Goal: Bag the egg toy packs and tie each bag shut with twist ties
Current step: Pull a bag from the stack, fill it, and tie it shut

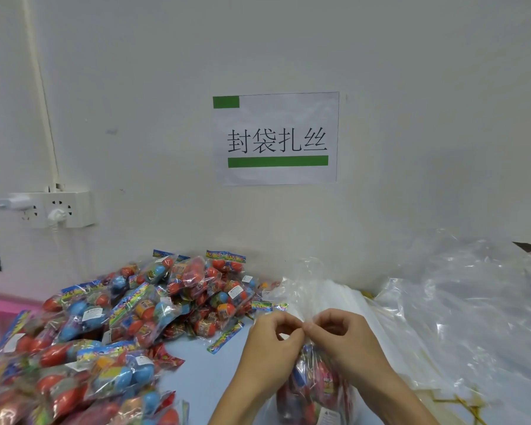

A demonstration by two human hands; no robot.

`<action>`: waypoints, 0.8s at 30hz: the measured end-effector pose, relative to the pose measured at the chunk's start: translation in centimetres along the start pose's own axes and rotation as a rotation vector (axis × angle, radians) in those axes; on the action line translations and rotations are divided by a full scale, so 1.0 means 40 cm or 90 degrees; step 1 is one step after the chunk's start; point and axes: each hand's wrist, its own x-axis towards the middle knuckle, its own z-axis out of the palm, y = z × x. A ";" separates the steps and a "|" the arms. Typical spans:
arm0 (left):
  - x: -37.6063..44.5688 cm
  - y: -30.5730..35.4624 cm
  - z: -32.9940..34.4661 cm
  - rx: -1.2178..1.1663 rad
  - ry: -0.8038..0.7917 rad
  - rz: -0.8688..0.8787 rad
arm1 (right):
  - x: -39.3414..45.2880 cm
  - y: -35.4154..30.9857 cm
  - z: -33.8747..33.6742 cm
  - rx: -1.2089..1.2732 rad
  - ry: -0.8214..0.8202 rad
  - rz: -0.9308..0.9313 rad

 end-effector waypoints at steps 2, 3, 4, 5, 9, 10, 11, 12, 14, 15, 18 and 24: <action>0.002 0.001 -0.001 -0.034 -0.001 -0.017 | -0.002 -0.004 -0.002 0.009 -0.002 -0.005; 0.002 0.002 -0.002 -0.051 -0.002 -0.022 | -0.003 -0.005 -0.002 0.012 -0.001 -0.006; 0.001 0.002 -0.001 -0.065 -0.001 -0.024 | -0.002 -0.006 -0.003 0.014 0.002 -0.004; 0.001 0.003 -0.001 -0.075 0.002 -0.023 | -0.002 -0.007 -0.004 0.017 0.005 0.000; -0.004 0.008 -0.001 -0.070 0.026 0.006 | -0.001 -0.009 -0.005 0.039 -0.003 0.022; -0.005 0.011 -0.002 -0.064 0.027 0.017 | -0.002 -0.009 -0.007 0.043 -0.009 0.027; -0.006 0.013 -0.002 -0.056 0.027 0.028 | -0.002 -0.009 -0.009 0.044 -0.014 0.031; -0.007 0.014 -0.001 -0.045 0.028 0.038 | -0.002 -0.009 -0.011 0.044 -0.019 0.035; -0.008 0.016 0.001 -0.030 0.029 0.046 | -0.002 -0.011 -0.018 0.045 -0.031 0.043; -0.009 0.017 0.001 -0.033 0.026 0.042 | -0.002 -0.012 -0.022 0.046 -0.037 0.047; -0.011 0.018 -0.012 -0.071 -0.003 0.020 | -0.003 -0.020 -0.036 0.055 -0.076 0.059; -0.011 0.017 -0.013 -0.056 -0.027 0.056 | 0.000 -0.029 -0.065 -0.032 -0.132 0.067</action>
